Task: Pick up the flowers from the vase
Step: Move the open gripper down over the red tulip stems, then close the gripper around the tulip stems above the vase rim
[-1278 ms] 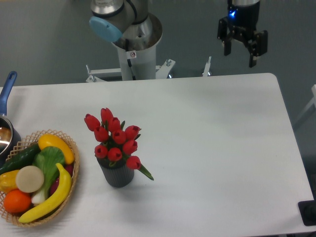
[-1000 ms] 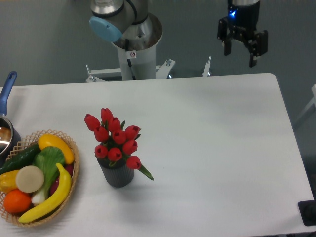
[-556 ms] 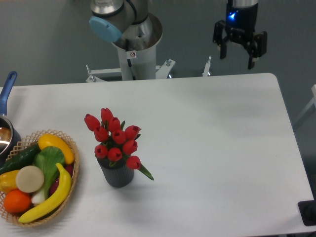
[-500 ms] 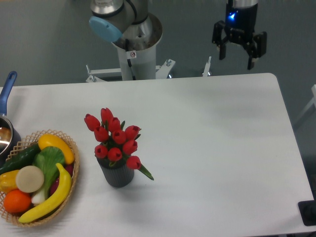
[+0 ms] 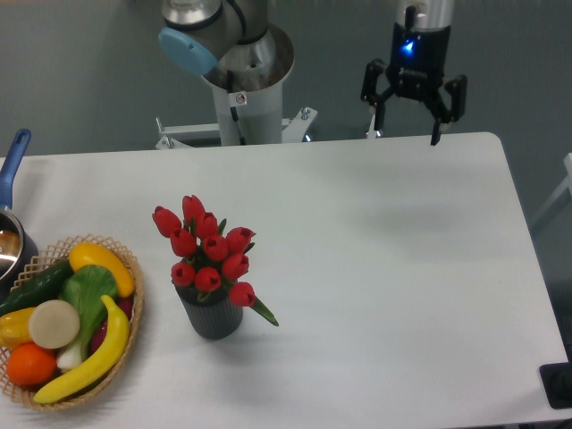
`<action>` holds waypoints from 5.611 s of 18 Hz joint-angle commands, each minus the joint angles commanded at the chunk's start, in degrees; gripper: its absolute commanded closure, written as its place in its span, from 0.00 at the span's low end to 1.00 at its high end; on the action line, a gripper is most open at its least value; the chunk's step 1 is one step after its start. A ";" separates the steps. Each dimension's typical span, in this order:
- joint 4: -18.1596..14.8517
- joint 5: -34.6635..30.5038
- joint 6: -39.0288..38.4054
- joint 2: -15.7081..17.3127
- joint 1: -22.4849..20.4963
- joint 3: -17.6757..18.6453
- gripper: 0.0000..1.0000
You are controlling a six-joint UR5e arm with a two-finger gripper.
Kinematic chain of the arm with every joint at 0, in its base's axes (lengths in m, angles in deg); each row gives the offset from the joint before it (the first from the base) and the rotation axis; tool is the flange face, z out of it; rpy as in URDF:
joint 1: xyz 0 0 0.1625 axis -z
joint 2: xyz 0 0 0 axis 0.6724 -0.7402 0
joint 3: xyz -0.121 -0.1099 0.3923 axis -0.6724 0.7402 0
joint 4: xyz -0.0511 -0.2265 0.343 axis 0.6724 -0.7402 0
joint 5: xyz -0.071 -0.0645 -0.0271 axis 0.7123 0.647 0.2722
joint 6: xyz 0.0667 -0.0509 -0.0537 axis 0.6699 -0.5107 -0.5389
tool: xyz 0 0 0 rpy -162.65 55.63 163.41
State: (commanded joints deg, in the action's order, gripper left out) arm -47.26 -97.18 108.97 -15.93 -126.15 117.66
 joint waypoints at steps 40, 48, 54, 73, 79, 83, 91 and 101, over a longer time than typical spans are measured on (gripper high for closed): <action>10.28 22.78 -6.78 -13.88 20.84 0.45 0.00; 11.51 22.87 -8.45 -16.43 21.80 -1.49 0.00; 12.39 23.04 -8.45 -18.19 23.21 -1.93 0.00; 12.39 25.68 -8.36 -19.87 23.82 -3.60 0.08; 12.39 25.59 -8.45 -19.95 23.82 -3.60 0.35; 12.39 25.24 -9.41 -19.87 23.82 -3.43 0.43; 12.31 25.15 -11.35 -19.25 23.82 -3.60 0.52; 12.31 25.50 -11.79 -18.28 23.91 -2.90 0.65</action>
State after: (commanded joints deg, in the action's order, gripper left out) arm -34.96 -71.68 97.18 -34.21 -102.24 114.76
